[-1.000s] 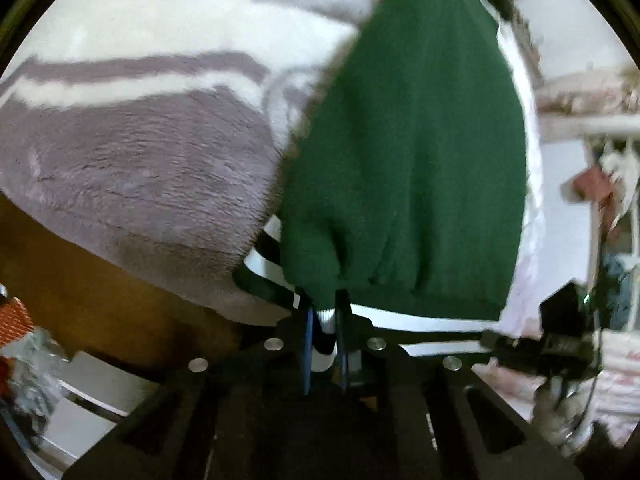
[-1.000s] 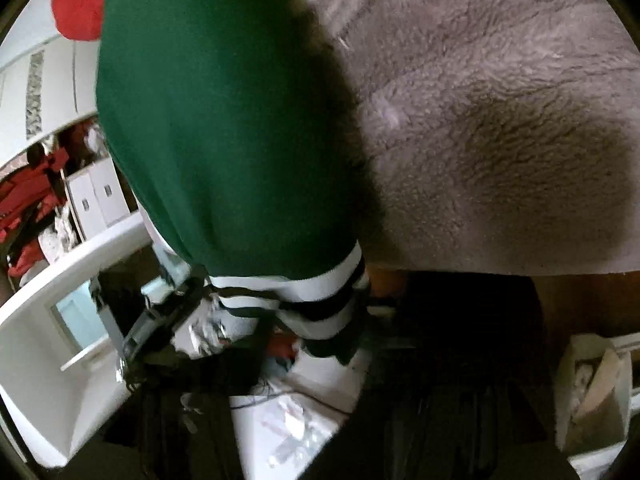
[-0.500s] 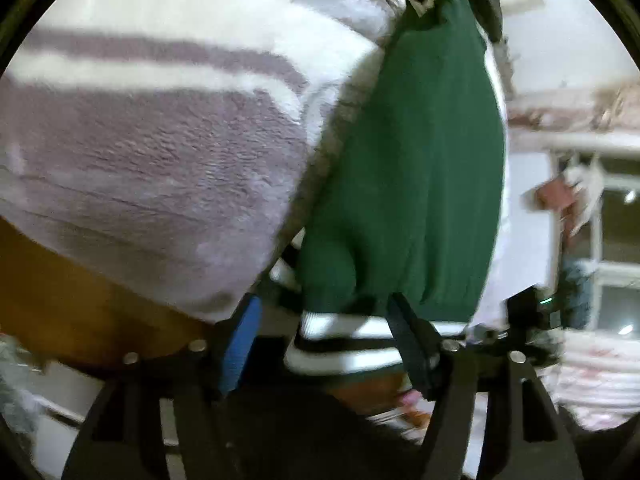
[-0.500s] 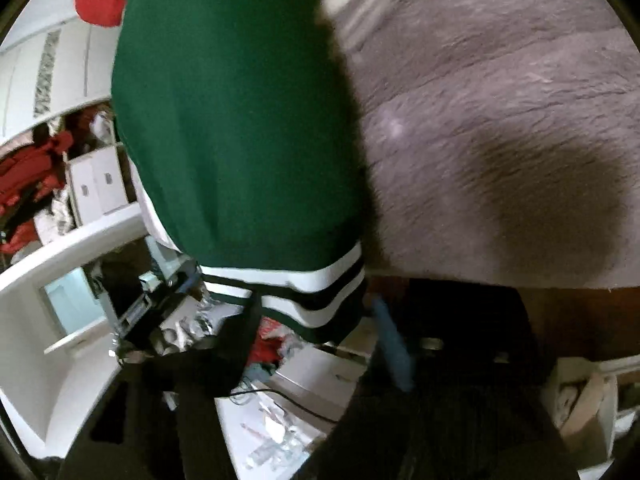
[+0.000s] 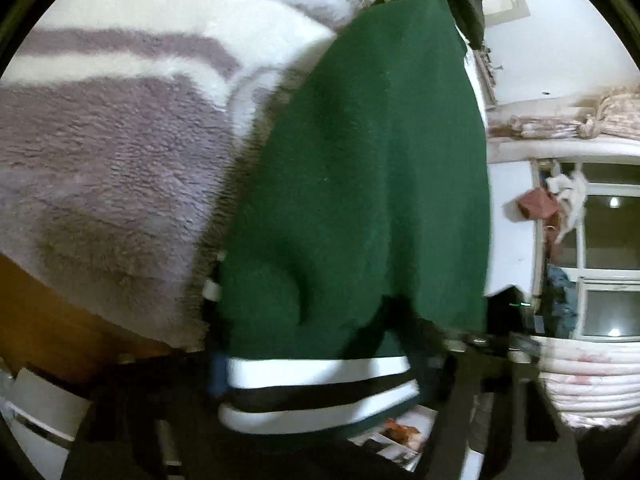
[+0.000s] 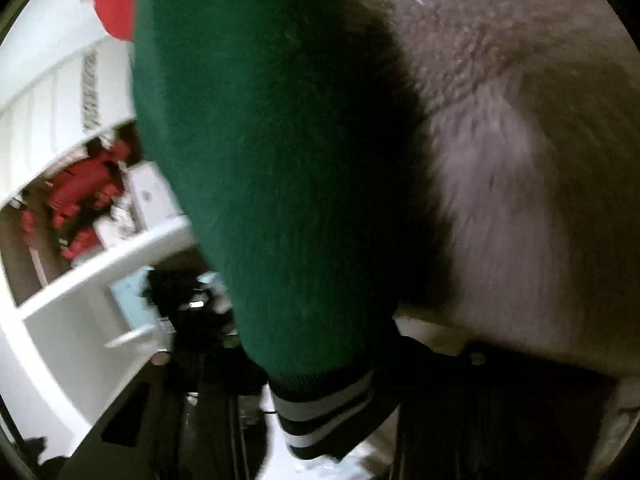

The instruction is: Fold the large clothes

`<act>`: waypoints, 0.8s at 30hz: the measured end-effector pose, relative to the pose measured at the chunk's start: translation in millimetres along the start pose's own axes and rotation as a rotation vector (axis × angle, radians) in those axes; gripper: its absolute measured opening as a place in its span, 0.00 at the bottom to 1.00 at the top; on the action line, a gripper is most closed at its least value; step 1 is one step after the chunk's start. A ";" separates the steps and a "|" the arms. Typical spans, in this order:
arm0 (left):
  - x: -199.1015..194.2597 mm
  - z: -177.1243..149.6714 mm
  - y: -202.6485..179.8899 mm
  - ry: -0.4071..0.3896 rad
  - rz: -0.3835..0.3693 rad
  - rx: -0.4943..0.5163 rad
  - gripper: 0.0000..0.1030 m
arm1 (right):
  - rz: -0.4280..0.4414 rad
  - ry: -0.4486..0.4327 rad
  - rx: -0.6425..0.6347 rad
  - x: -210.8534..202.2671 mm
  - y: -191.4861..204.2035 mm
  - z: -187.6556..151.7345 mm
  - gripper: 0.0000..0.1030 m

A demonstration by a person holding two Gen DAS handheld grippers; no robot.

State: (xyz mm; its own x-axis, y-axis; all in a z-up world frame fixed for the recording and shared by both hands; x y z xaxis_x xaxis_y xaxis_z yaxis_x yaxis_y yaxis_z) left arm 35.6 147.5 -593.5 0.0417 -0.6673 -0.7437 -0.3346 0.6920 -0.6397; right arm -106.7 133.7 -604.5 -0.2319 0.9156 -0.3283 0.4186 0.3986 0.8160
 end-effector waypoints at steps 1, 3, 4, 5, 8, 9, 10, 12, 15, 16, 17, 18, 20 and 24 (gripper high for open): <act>-1.7 -3.5 -0.4 0.001 -0.025 -0.009 0.34 | 0.010 -0.008 -0.006 -0.1 7.2 -5.0 0.31; -2.7 -6.3 -8.5 -0.015 -0.048 -0.035 0.20 | 0.048 -0.016 -0.004 -0.9 22.4 -12.8 0.30; -7.7 -9.4 -13.5 -0.027 -0.044 -0.039 0.18 | 0.060 -0.013 -0.009 -1.2 29.5 -15.4 0.30; -14.4 -11.7 -17.7 -0.039 -0.051 -0.050 0.17 | 0.065 -0.009 -0.017 -0.1 37.6 -17.4 0.30; -40.2 -16.5 -24.7 -0.073 -0.129 -0.094 0.17 | 0.120 0.001 -0.026 -3.9 57.8 -20.8 0.29; -49.2 -16.8 -28.4 -0.083 -0.162 -0.103 0.17 | 0.136 0.002 -0.030 -6.3 66.1 -22.7 0.29; -58.1 -16.3 -38.1 -0.093 -0.182 -0.101 0.17 | 0.160 0.005 -0.039 -9.6 74.7 -25.0 0.29; -71.2 -12.9 -51.6 -0.104 -0.197 -0.083 0.17 | 0.188 0.006 -0.049 -34.5 81.3 -32.2 0.29; -85.3 4.2 -85.1 -0.125 -0.206 -0.043 0.17 | 0.236 0.004 -0.081 -76.4 97.1 -43.3 0.28; -91.9 12.5 -92.9 -0.136 -0.212 -0.031 0.17 | 0.253 0.002 -0.090 -87.5 104.2 -43.8 0.28; -95.7 20.8 -103.4 -0.146 -0.214 -0.017 0.17 | 0.270 -0.005 -0.102 -95.3 115.3 -42.1 0.28; -97.7 32.7 -117.9 -0.158 -0.214 0.002 0.17 | 0.292 -0.012 -0.113 -105.1 126.5 -38.8 0.28; -106.8 57.0 -135.7 -0.185 -0.207 0.049 0.17 | 0.321 -0.026 -0.132 -119.1 148.4 -29.4 0.27; -111.6 124.1 -167.7 -0.226 -0.188 0.130 0.17 | 0.365 -0.073 -0.170 -145.4 197.0 9.6 0.27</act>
Point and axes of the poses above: each gripper's, at about its wrist camera, not at the fingertips, and x roughly the way its jaws point, y to its left, z to its top, the point moved 4 cm from there along x, roughly the way its jaws point, and after that the axes turned 13 degrees about y, right-handed, at the moved point
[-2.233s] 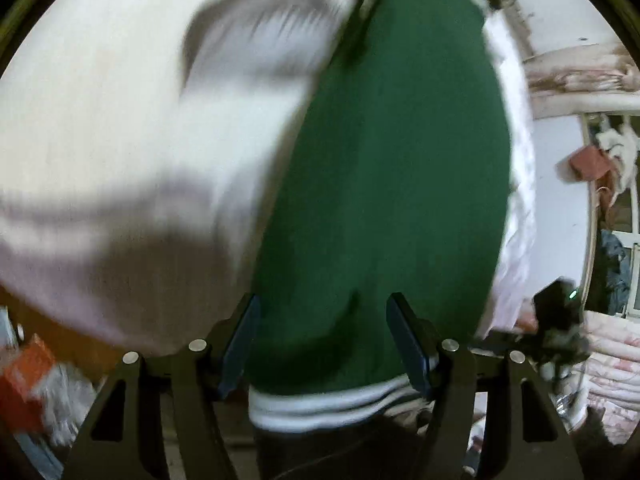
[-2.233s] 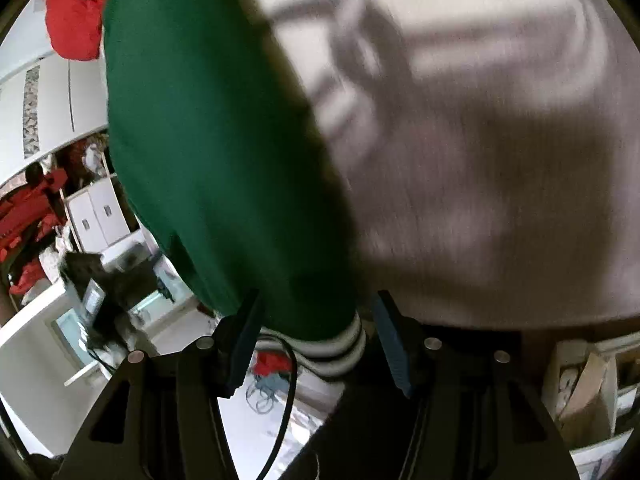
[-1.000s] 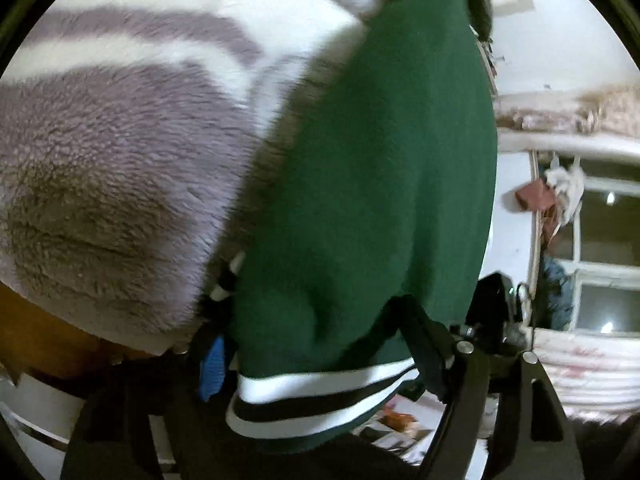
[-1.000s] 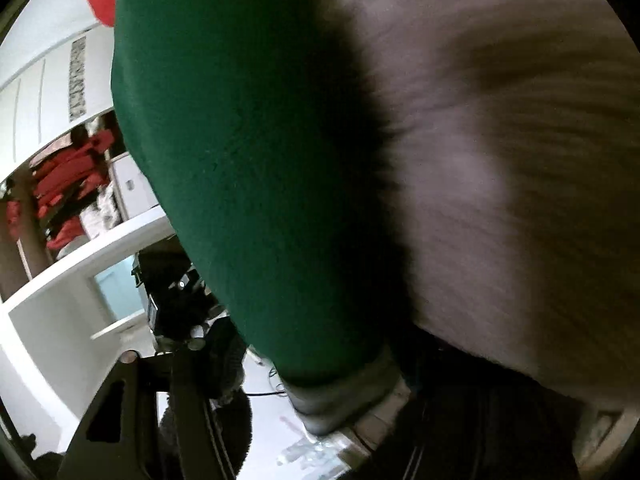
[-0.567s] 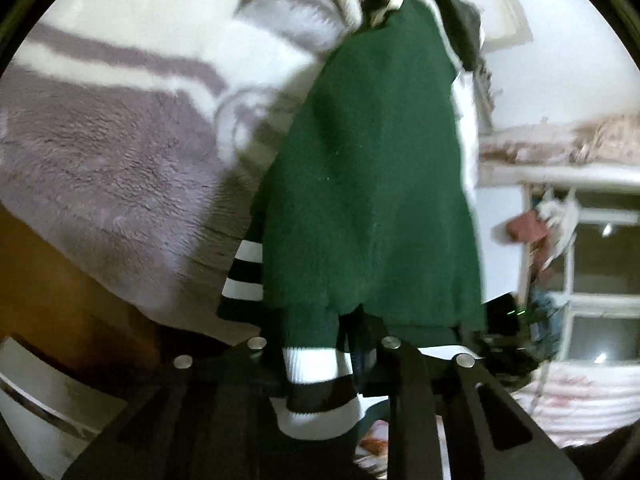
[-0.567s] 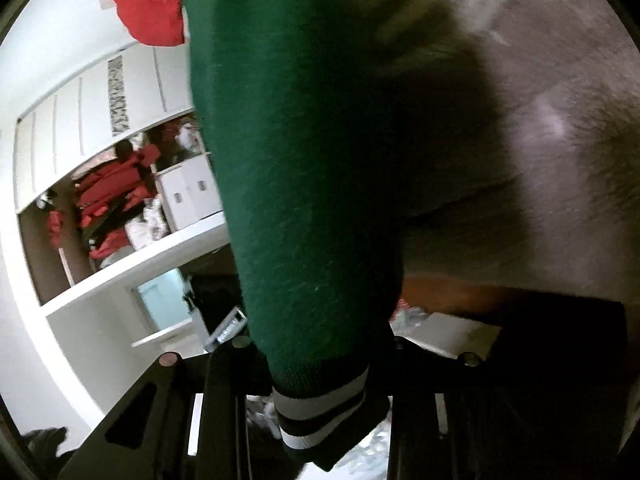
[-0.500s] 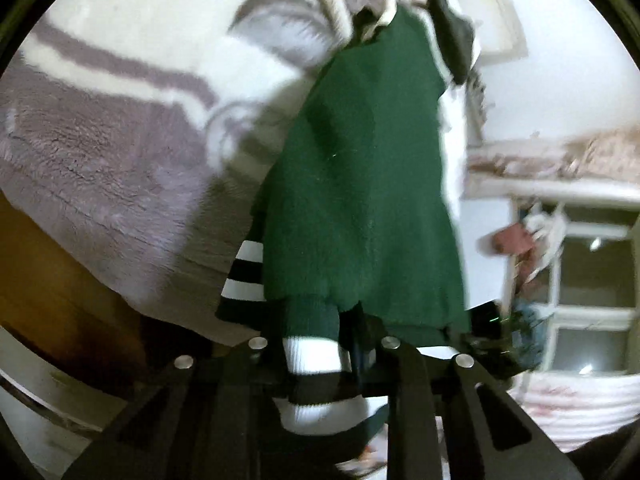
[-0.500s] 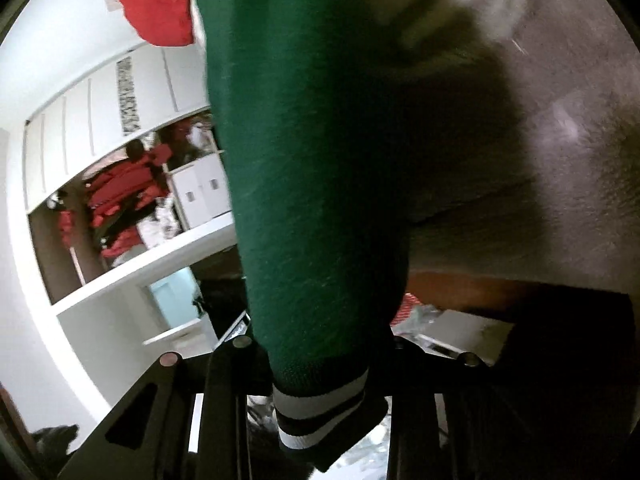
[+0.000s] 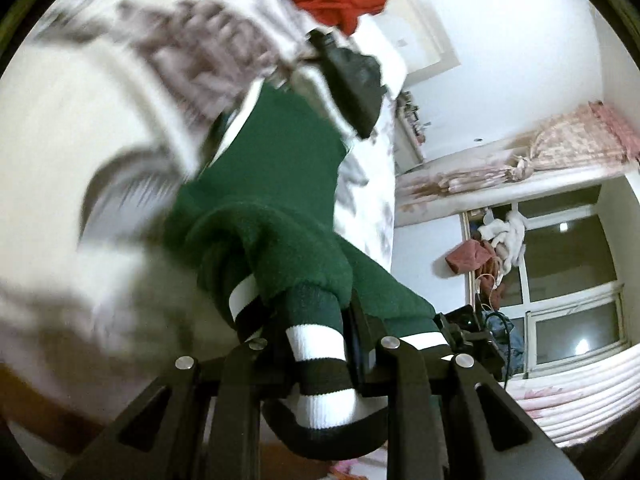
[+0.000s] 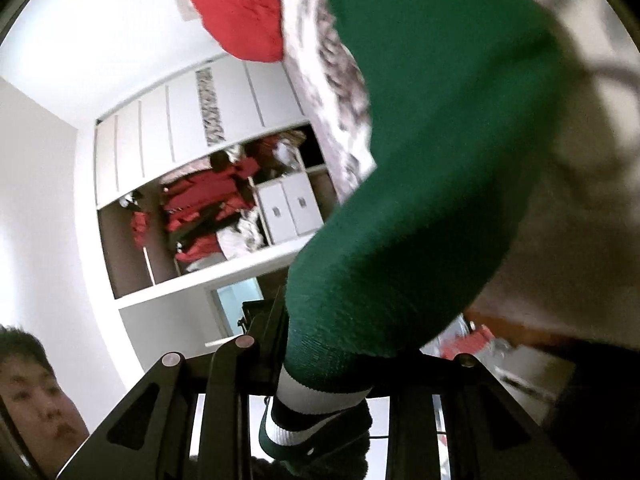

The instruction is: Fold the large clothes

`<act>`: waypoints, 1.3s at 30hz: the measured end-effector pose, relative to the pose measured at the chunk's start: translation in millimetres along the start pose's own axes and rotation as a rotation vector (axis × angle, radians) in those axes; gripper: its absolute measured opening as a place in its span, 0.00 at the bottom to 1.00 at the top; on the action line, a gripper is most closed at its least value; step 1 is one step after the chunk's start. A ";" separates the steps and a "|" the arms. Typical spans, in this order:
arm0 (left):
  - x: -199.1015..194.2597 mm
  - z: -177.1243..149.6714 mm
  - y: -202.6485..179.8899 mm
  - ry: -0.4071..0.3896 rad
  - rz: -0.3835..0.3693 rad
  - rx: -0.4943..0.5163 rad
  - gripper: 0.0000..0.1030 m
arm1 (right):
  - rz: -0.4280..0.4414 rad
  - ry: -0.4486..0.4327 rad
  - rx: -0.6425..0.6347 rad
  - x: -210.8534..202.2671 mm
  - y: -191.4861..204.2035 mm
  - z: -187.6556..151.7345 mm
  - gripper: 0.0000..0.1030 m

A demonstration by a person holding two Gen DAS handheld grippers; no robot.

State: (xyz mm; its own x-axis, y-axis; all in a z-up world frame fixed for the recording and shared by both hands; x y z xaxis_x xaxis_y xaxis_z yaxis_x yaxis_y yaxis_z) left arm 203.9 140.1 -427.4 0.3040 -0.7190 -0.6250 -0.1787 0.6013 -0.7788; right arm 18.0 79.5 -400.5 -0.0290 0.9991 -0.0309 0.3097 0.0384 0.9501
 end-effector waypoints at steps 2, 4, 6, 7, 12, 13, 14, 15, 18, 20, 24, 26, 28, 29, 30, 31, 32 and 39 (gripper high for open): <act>12.2 37.9 -6.6 -0.001 -0.005 0.032 0.17 | 0.007 -0.032 -0.018 -2.6 21.2 32.0 0.27; 27.8 77.6 -13.3 0.004 0.011 0.079 0.17 | 0.009 -0.069 -0.027 -13.2 36.0 64.9 0.27; 47.3 115.1 -16.3 0.021 0.024 0.105 0.17 | 0.009 -0.106 -0.029 -22.2 46.3 100.6 0.27; 57.5 133.0 -17.4 0.035 0.029 0.119 0.17 | 0.007 -0.128 -0.024 -34.2 46.5 117.7 0.27; 105.8 209.9 -13.9 0.097 0.054 0.137 0.17 | -0.006 -0.213 0.013 -67.0 42.0 215.1 0.27; 116.0 225.6 -10.8 0.110 0.051 0.128 0.17 | -0.007 -0.228 0.025 -71.0 39.9 231.8 0.26; 126.6 241.9 -6.8 0.120 0.050 0.114 0.17 | -0.011 -0.238 0.036 -78.2 36.2 249.5 0.26; 136.4 256.6 -3.1 0.132 0.051 0.103 0.17 | -0.014 -0.253 0.053 -83.9 34.6 271.7 0.26; 172.2 304.9 14.9 0.175 0.073 0.067 0.18 | -0.040 -0.286 0.081 -91.1 30.0 322.7 0.26; 194.6 327.7 29.4 0.205 0.097 0.037 0.18 | -0.054 -0.311 0.115 -92.6 22.4 360.0 0.26; 227.2 347.0 64.8 0.273 0.098 -0.060 0.19 | -0.107 -0.339 0.213 -95.0 -6.8 425.5 0.26; 220.9 345.3 63.5 0.287 0.082 -0.083 0.21 | -0.087 -0.327 0.277 -96.6 -21.5 446.8 0.26; 211.9 341.2 56.7 0.299 0.090 -0.077 0.22 | -0.074 -0.304 0.301 -97.8 -19.4 455.9 0.30; 206.9 339.6 51.6 0.303 0.098 -0.068 0.24 | -0.061 -0.280 0.303 -98.1 -13.9 458.6 0.31; 200.4 336.7 45.2 0.301 0.107 -0.061 0.28 | -0.063 -0.259 0.297 -96.0 -8.8 458.0 0.34; 194.8 337.7 40.3 0.287 0.101 -0.053 0.33 | -0.063 -0.238 0.287 -96.7 -0.3 459.1 0.43; 189.0 338.5 33.3 0.267 0.084 -0.035 0.55 | -0.050 -0.226 0.269 -98.4 7.2 459.3 0.51; 150.8 348.8 14.3 0.088 0.225 0.069 0.98 | -0.086 -0.293 0.103 -129.1 58.8 440.7 0.81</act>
Point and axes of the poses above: each gripper's, at about its wrist camera, not at the fingertips, and x roughly the way its jaws point, y to its left, z to its top, the point moved 4 cm from there along x, roughly the way its jaws point, and after that the axes turned 13 degrees about y, right-handed, at the moved point
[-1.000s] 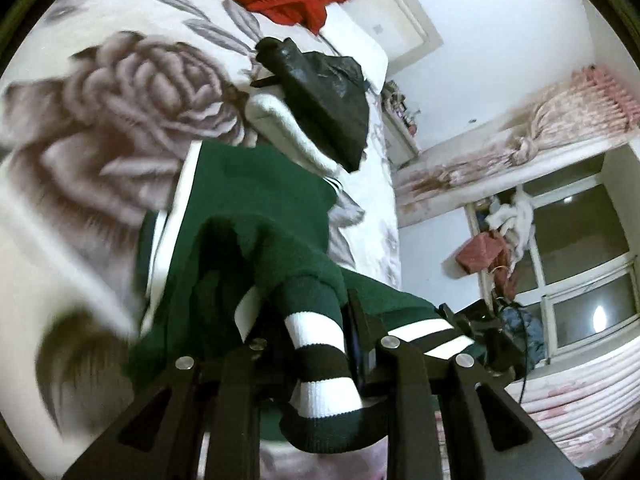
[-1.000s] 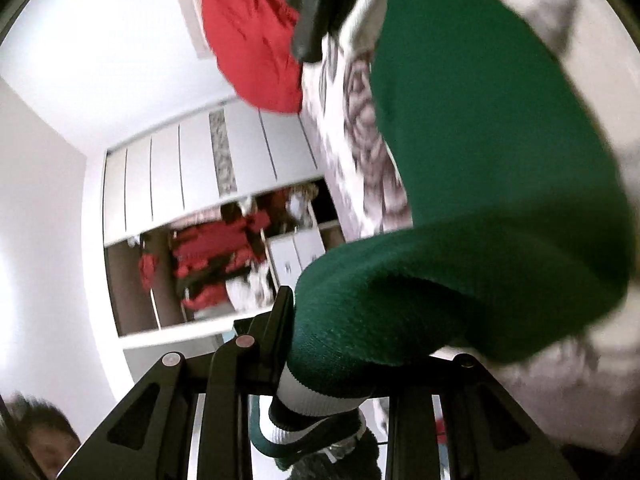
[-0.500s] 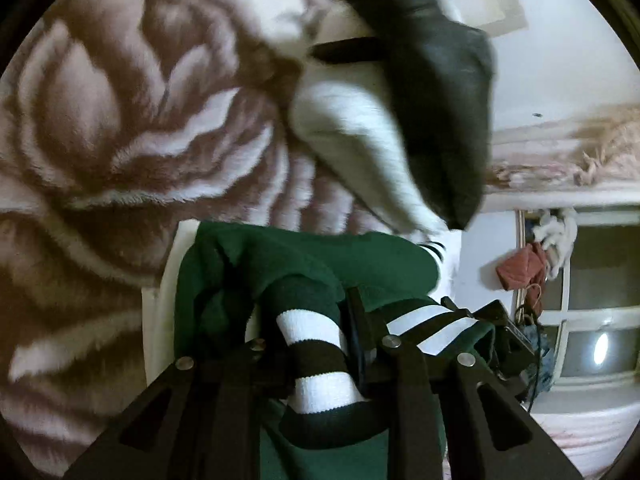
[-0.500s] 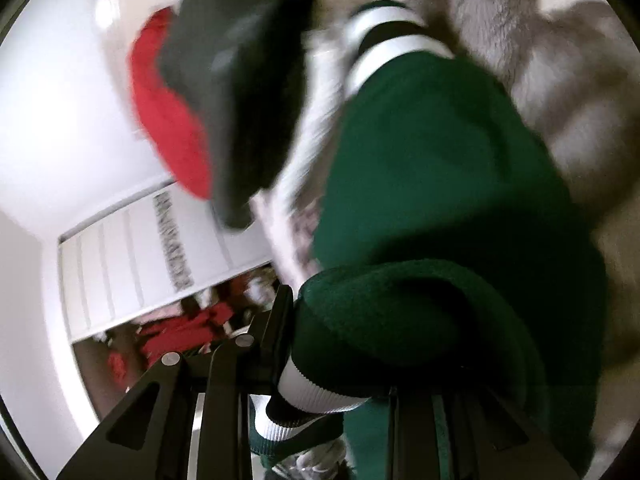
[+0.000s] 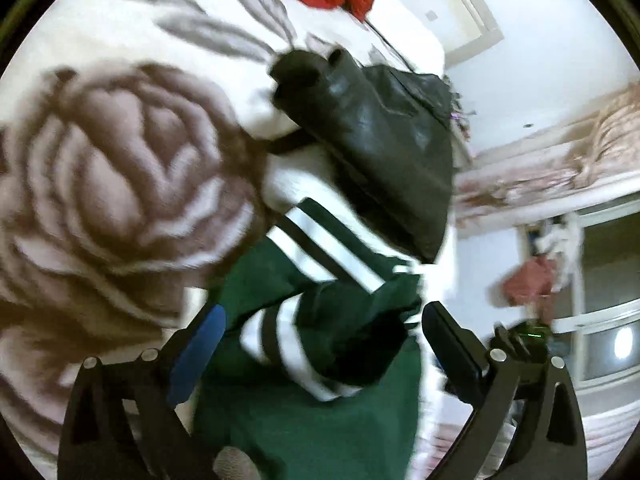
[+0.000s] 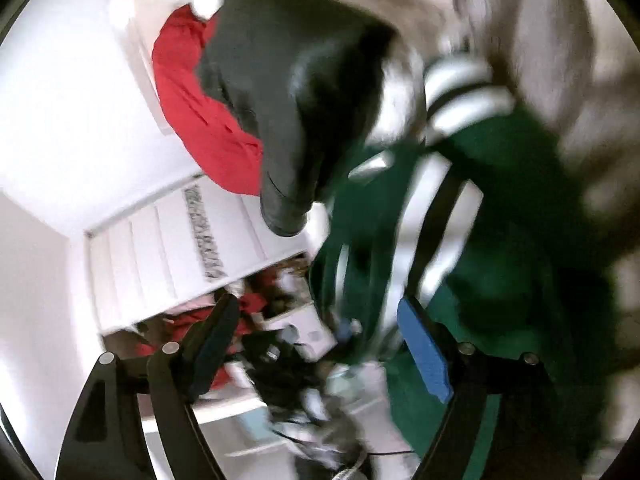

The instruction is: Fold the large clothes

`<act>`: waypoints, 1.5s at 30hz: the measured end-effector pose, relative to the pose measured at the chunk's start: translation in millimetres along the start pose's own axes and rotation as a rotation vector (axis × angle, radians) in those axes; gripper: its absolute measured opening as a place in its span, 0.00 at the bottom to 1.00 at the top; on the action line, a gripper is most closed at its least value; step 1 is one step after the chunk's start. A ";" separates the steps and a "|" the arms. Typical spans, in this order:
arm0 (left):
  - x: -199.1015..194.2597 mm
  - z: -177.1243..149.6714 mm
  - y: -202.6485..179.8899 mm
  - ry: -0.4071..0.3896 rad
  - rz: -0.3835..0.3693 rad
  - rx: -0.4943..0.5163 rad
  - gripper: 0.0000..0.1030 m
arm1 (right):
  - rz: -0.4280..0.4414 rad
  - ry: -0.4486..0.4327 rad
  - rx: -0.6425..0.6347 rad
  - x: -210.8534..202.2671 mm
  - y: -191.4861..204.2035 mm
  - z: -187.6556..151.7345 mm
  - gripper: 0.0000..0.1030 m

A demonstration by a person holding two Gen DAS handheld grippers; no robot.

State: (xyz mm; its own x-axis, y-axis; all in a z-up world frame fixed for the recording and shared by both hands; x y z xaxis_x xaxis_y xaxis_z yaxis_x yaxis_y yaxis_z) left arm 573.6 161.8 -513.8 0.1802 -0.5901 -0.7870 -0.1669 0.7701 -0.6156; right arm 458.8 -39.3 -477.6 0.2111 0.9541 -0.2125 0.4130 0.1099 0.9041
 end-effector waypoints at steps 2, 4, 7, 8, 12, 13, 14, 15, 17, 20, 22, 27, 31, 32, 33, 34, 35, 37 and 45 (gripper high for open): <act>-7.8 -17.7 4.9 -0.046 0.174 0.038 0.98 | -0.239 -0.019 -0.120 -16.9 6.4 -7.4 0.81; -16.4 -44.2 10.7 -0.102 0.319 0.064 0.98 | -0.447 0.018 -0.210 -22.4 -1.3 -13.6 0.83; -28.4 -94.7 31.3 -0.152 0.451 0.004 0.98 | -0.602 0.135 -0.255 -13.4 -33.2 -8.3 0.83; -32.2 -109.3 38.7 -0.164 0.477 -0.031 0.98 | -0.606 0.183 -0.260 -5.5 -45.5 -2.2 0.84; -45.2 -168.8 68.6 -0.200 0.478 -0.220 0.98 | -0.521 0.288 -0.258 25.1 -75.5 31.3 0.93; -46.7 -177.6 70.1 -0.205 0.472 -0.253 0.98 | -0.500 0.315 -0.252 34.4 -81.0 41.7 0.94; -50.0 -190.2 74.1 -0.213 0.463 -0.299 0.98 | -0.471 0.335 -0.240 42.9 -85.9 50.9 0.96; -53.9 -202.6 78.0 -0.225 0.459 -0.335 0.98 | -0.449 0.339 -0.233 49.1 -89.3 56.7 0.96; -57.6 -215.0 79.7 -0.233 0.458 -0.371 0.98 | -0.427 0.325 -0.248 59.7 -83.6 62.4 0.95; -63.2 -236.2 81.9 -0.225 0.481 -0.396 0.98 | -0.354 0.317 -0.246 63.2 -69.3 50.9 0.44; -69.7 -247.7 78.4 -0.216 0.500 -0.397 0.98 | -0.295 0.270 -0.201 53.9 -64.1 40.7 0.36; -92.9 -273.0 60.5 -0.213 0.519 -0.362 0.98 | -0.020 0.058 0.053 -16.0 -74.3 -31.7 0.32; -93.3 -293.0 46.4 -0.170 0.553 -0.315 0.98 | 0.045 -0.074 0.255 -70.7 -120.1 -139.3 0.32; -87.7 -295.5 45.3 -0.154 0.561 -0.305 0.98 | -0.019 -0.071 0.264 -76.3 -130.0 -156.8 0.35; -80.2 -299.4 44.2 -0.135 0.565 -0.297 0.98 | -0.095 -0.055 0.282 -81.0 -143.9 -173.0 0.44; -70.4 -304.0 42.0 -0.112 0.568 -0.293 0.98 | -0.157 -0.018 0.307 -83.7 -158.3 -182.8 0.48; -62.9 -305.7 39.1 -0.102 0.559 -0.288 0.98 | -0.210 0.012 0.321 -87.5 -166.6 -186.4 0.50; -49.2 -307.0 30.9 -0.098 0.538 -0.274 0.98 | -0.268 0.051 0.313 -107.1 -165.2 -183.6 0.60; -2.7 -283.2 5.9 -0.133 0.591 -0.219 0.98 | -0.595 0.083 -0.149 -160.9 -27.7 -108.8 0.70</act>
Point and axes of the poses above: each gripper's, at about its wrist camera, not at the fingertips, and x roughly the way its jaws point, y to its left, z to its top, the point moved 4 cm from there along x, roughly the way its jaws point, and after that the axes turned 13 degrees about y, right-handed, at the moved point
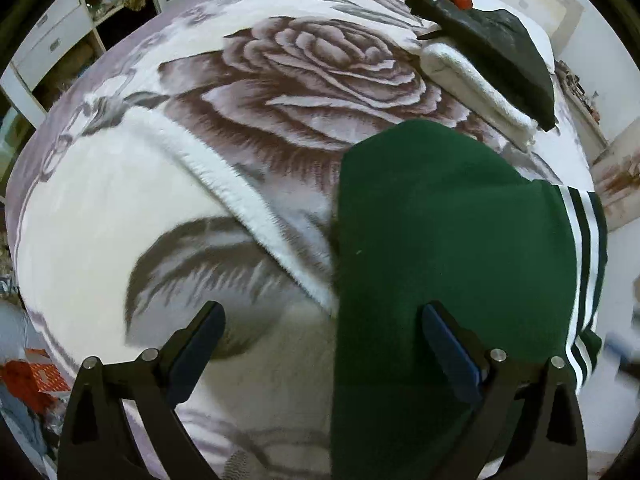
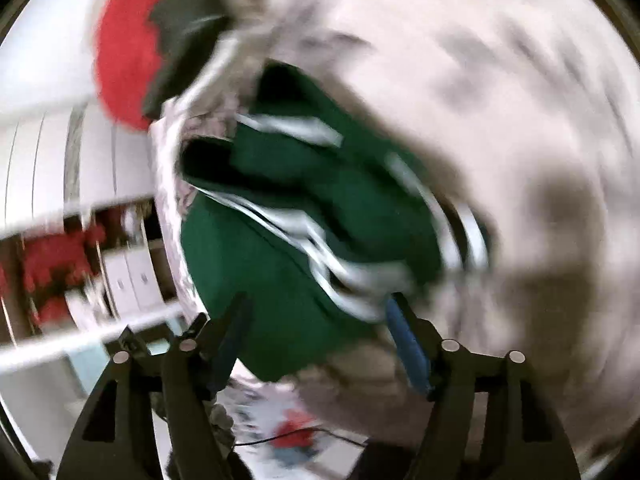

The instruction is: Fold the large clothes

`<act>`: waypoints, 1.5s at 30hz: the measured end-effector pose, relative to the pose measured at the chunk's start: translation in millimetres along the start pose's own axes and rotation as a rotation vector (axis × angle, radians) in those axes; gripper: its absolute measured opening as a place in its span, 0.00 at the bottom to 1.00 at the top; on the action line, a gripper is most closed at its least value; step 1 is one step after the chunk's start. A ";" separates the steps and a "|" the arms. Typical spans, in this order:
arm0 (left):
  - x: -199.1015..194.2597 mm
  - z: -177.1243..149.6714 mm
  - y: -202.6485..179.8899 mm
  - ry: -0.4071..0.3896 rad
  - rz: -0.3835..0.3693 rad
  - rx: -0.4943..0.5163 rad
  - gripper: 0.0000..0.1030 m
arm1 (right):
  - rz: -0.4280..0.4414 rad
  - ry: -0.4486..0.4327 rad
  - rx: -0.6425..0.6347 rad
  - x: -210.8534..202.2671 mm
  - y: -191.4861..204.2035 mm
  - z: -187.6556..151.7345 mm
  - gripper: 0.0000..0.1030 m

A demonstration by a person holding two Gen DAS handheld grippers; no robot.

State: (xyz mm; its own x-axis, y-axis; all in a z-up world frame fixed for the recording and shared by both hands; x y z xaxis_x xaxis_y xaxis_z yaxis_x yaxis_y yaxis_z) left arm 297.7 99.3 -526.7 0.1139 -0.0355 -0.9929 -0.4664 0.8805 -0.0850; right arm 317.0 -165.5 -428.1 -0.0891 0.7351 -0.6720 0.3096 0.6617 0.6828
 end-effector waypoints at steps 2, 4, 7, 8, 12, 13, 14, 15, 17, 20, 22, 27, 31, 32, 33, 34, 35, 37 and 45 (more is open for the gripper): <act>2.4 3.7 -4.2 -0.017 0.016 0.003 0.98 | -0.068 -0.011 -0.153 -4.4 31.3 47.6 0.71; 2.3 6.7 -4.9 -0.029 0.028 0.007 0.98 | -0.117 0.002 -0.250 18.1 79.8 87.1 0.72; 0.1 7.7 -5.2 -0.029 0.033 0.011 0.98 | -0.099 0.149 -0.303 66.5 130.6 128.7 0.64; -1.2 7.9 -5.7 -0.028 0.035 0.015 0.98 | -0.086 0.190 -0.294 81.6 130.2 136.0 0.38; -7.4 5.5 -11.4 -0.024 -0.003 0.025 0.98 | -0.133 0.126 -0.301 74.5 123.7 132.1 0.02; -8.0 4.4 -15.0 -0.021 -0.024 0.029 0.98 | -0.122 0.066 -0.287 53.7 118.2 127.2 0.02; -8.5 4.1 -19.7 -0.027 -0.048 0.035 0.98 | -0.111 0.012 -0.253 38.3 107.7 114.0 0.02; -8.4 4.9 -23.7 -0.033 -0.059 0.040 0.98 | -0.114 -0.023 -0.225 21.8 102.5 115.8 0.02; -3.8 8.5 -34.0 -0.039 -0.066 0.061 0.99 | -0.187 -0.095 -0.173 7.4 87.3 128.4 0.02; 8.2 17.1 -38.1 -0.019 0.006 0.085 0.99 | -0.278 -0.016 -0.083 34.8 47.6 144.5 0.02; 11.4 20.4 -34.1 -0.005 0.015 0.087 0.99 | -0.291 0.121 -0.069 64.8 33.9 150.3 0.05; 10.2 16.3 -27.9 -0.001 0.016 0.101 0.99 | -0.210 0.060 -0.102 21.8 49.4 149.5 0.63; 10.2 13.6 -29.2 -0.006 0.005 0.088 0.99 | -0.183 0.016 -0.131 -2.7 46.5 162.8 0.73; 10.8 13.3 -29.7 -0.010 0.002 0.082 0.98 | -0.165 0.034 -0.146 3.2 45.8 170.1 0.75; 11.9 13.3 -29.9 -0.010 0.001 0.074 0.99 | -0.140 0.057 -0.164 12.6 47.4 175.1 0.77; 12.2 13.2 -29.7 -0.010 -0.003 0.068 0.99 | -0.105 0.079 -0.200 23.4 48.3 181.9 0.78; 12.1 13.4 -29.6 -0.011 -0.009 0.063 0.99 | -0.105 0.101 -0.236 35.3 51.5 185.9 0.78; 11.2 13.7 -29.4 -0.013 -0.011 0.063 0.98 | -0.162 0.183 -0.255 67.0 44.1 195.9 0.76; 14.2 12.1 -33.0 -0.005 -0.097 0.071 1.00 | -0.209 -0.023 -0.252 27.8 59.1 177.4 0.08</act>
State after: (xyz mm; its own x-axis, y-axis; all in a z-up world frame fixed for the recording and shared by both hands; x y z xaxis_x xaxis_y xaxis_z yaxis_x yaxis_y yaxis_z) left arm 325.3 75.5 -537.1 0.1596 -0.1199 -0.9799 -0.3899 0.9042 -0.1742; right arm 500.7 -132.0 -457.2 -0.1038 0.5777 -0.8096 0.0424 0.8158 0.5767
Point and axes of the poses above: each gripper's, at about its wrist camera, not at the fingertips, and x roughly the way its jaws point, y to its left, z to its top, the point moved 4 cm from there along x, roughly the way its jaws point, and after that the axes turned 13 degrees about y, right-handed, at the moved point
